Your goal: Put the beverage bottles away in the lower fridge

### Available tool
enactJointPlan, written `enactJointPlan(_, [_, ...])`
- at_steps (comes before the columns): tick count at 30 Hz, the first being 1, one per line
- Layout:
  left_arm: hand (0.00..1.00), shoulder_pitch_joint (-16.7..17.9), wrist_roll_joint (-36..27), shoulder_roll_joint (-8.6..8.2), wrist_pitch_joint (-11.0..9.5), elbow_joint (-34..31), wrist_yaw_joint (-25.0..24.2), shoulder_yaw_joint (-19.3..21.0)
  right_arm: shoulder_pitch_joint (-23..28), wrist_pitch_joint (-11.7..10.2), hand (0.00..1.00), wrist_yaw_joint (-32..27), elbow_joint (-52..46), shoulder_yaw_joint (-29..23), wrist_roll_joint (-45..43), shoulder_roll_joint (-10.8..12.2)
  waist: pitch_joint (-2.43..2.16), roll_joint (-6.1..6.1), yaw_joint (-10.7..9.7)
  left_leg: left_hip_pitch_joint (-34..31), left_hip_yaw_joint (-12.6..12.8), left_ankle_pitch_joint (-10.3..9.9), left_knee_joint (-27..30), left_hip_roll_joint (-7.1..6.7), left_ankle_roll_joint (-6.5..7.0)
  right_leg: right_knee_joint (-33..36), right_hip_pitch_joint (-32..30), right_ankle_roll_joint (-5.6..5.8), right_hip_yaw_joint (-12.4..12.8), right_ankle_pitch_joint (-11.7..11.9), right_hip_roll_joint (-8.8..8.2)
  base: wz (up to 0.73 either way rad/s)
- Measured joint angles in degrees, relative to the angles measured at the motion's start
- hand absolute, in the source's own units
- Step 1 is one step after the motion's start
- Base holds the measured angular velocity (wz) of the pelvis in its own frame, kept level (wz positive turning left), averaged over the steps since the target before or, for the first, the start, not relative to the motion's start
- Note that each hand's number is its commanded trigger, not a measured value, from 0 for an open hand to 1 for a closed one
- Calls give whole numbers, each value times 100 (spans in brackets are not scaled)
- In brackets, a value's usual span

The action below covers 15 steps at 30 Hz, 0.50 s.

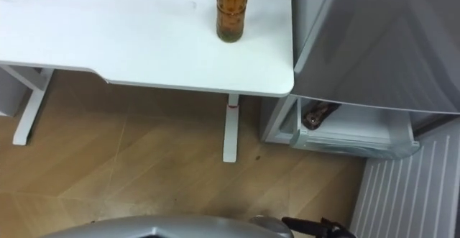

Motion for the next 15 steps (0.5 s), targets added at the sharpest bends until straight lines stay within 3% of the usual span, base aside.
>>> enactJointPlan(7, [0, -144, -325, -11, 2, -146, 436, 164, -25, -2, 0, 31, 1, 59, -27, -5, -5, 55, 107, 78, 3, -18, 1, 19, -9, 19, 63, 0, 23, 0, 18, 0])
enactJointPlan(12, [0, -62, -771, -118, -29, -1039, 1123, 581, -12, -8, 0, -10, -1, 52, -128, -4, 4, 106, 139, 107, -18, -34, 24, 25, -14, 17, 125, -2, 13, 1, 24, 3])
enactJointPlan(15, [0, -50, -763, -212, -147, -1713, 1626, 837, -50, -57, 0, -124, -36, 10, -290, 2, 0, 146, 157, 111, -19, -45, 7, 26, -13, 17, 137, -2, 16, 1, 28, 0])
